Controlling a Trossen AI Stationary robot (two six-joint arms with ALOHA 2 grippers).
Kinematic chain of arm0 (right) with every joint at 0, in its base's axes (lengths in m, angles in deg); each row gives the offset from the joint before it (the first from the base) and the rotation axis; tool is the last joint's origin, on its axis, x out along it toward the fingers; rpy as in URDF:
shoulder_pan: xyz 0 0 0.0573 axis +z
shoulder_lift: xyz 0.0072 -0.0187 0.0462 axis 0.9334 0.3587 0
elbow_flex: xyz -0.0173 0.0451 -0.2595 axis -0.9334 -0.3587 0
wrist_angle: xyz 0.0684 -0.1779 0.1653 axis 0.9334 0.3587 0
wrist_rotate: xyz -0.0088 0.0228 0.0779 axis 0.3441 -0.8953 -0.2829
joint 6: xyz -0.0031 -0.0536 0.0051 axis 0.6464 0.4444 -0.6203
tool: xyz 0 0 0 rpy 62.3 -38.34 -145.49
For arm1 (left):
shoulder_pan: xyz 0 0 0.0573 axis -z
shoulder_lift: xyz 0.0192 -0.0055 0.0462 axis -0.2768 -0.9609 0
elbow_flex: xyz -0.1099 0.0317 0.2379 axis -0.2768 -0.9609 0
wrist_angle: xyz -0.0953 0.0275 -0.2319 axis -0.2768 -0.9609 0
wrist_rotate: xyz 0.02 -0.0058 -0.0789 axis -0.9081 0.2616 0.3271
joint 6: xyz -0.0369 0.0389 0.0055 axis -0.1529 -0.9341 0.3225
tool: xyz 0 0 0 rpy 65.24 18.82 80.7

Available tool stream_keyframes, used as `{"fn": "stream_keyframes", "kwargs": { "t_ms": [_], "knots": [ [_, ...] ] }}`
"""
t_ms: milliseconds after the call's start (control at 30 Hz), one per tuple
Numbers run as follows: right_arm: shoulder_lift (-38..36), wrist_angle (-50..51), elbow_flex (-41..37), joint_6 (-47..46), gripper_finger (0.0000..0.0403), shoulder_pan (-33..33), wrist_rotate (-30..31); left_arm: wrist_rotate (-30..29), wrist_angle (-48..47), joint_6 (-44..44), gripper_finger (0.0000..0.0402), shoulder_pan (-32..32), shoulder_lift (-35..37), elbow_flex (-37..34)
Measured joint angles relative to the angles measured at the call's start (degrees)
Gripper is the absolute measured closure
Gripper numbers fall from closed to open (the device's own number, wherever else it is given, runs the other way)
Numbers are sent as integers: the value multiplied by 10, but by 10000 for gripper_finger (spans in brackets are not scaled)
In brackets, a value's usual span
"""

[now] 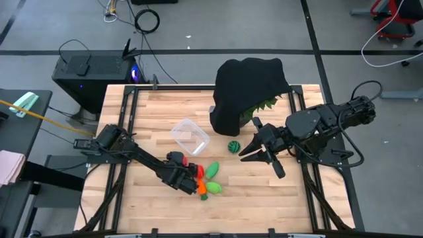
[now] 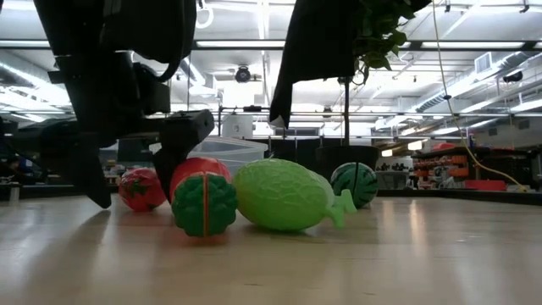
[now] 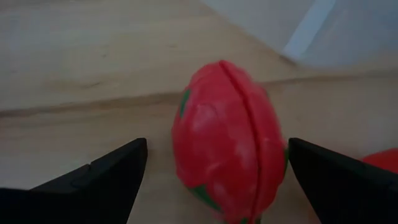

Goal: Pick and placing Produce into tupperware
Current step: Put the red dragon fruit into the transparent bin

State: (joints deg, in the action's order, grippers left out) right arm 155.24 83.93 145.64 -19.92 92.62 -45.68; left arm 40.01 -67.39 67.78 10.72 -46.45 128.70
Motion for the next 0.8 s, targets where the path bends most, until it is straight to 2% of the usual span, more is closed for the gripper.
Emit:
{"fn": "stream_keyframes", "kwargs": {
  "t_ms": [267,600,800],
  "knots": [
    [0,0,0,-1,325,0,0,-33,-1,1,5,0,0,0],
    [0,-1,0,-6,328,0,0,-34,-2,-18,5,-7,0,0],
    [0,-20,0,-6,328,0,0,-29,25,-25,5,-17,0,-24]
  ]
}}
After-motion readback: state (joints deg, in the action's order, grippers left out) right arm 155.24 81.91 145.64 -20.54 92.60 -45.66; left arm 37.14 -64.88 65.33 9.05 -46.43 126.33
